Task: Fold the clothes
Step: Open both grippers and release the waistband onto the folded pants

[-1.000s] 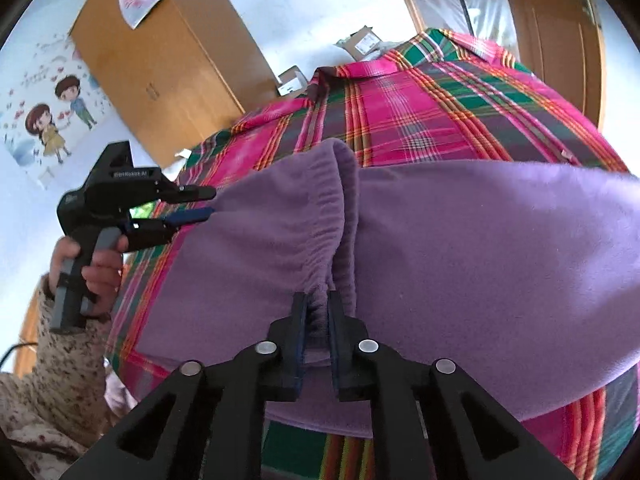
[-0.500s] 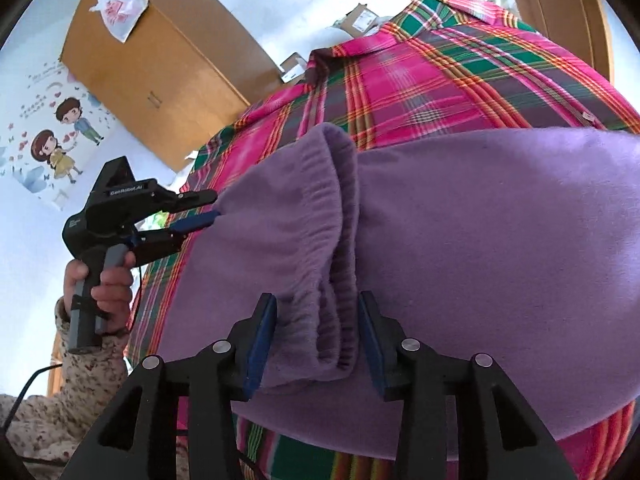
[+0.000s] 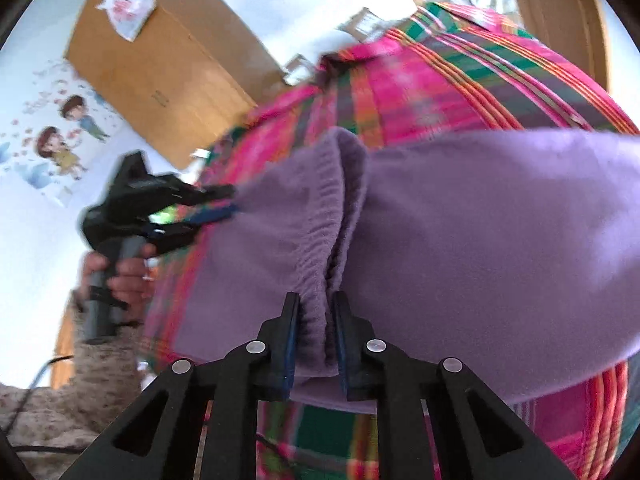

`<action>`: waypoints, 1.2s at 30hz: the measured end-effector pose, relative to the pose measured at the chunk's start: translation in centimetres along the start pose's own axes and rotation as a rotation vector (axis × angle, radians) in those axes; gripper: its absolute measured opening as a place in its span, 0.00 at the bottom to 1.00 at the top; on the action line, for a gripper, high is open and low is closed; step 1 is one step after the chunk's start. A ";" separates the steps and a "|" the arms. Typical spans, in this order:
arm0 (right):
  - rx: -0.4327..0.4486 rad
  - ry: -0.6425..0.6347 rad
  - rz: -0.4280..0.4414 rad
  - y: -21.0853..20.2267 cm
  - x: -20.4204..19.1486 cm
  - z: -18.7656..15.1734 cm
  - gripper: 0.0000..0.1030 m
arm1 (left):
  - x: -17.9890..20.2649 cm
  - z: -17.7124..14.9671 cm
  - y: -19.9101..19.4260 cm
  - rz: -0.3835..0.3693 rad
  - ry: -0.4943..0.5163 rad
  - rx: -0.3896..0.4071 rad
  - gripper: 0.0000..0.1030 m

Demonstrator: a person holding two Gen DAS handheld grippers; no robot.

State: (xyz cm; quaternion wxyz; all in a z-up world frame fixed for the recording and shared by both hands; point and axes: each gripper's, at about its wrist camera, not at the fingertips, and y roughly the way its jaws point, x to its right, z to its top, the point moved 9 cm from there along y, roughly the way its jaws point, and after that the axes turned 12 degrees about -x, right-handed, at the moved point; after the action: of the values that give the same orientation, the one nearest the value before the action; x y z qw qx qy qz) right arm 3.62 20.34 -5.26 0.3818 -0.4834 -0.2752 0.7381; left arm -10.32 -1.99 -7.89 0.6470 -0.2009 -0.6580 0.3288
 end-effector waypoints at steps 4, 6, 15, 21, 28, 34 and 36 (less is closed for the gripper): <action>-0.002 0.017 -0.020 0.5 0.4 0.2 0.24 | -0.2 -0.2 -0.3 0.003 -0.002 0.004 0.28; 0.000 -0.004 -0.039 0.2 0.2 0.6 0.25 | -0.2 -0.4 -0.9 0.013 0.004 0.016 0.28; 0.166 -0.206 -0.199 -2.3 -2.6 5.2 0.25 | -0.7 -2.1 -2.7 0.035 0.024 0.047 0.28; 0.079 -0.464 -0.232 2.0 -6.6 8.2 0.22 | -0.4 -3.9 -2.5 0.049 0.057 0.034 0.28; -0.020 -0.403 -0.335 6.0 -3.5 10.6 0.11 | -0.7 -5.1 -1.4 0.079 0.093 -0.010 0.28; -0.022 -0.393 -0.355 6.7 -2.3 11.1 0.11 | -0.8 -5.1 -1.6 0.072 0.103 -0.021 0.28; -0.029 -0.406 -0.363 6.9 -2.2 11.3 0.11 | -0.7 -5.5 -1.6 0.078 0.115 -0.031 0.28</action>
State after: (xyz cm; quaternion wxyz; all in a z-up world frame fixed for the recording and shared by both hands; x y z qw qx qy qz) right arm -8.35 14.25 -5.14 0.4379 -0.2735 -0.4387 0.7355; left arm -4.65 -2.61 -7.59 0.6674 -0.2550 -0.6163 0.3313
